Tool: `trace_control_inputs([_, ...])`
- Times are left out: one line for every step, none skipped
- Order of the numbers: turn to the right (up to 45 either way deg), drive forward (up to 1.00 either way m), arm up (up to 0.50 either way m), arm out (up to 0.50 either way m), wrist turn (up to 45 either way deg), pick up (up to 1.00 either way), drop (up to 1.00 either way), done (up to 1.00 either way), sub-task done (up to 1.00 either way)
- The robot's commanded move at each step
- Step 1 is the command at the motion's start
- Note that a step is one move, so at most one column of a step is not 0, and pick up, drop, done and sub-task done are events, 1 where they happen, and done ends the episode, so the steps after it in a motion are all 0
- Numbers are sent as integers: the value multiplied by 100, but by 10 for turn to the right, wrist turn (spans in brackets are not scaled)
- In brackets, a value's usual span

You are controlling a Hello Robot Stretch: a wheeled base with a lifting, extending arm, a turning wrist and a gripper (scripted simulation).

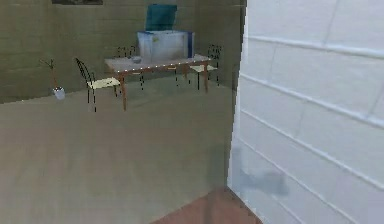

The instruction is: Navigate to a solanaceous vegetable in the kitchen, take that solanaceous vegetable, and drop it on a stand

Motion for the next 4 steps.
trace_control_inputs([-30,0,0,0,0,0,0,0,0])
trace_control_inputs([0,100,0,0,0,0,0,0,0])
trace_control_inputs([0,30,0,0,0,0,0,0,0])
trace_control_inputs([150,0,0,0,0,0,0,0,0])
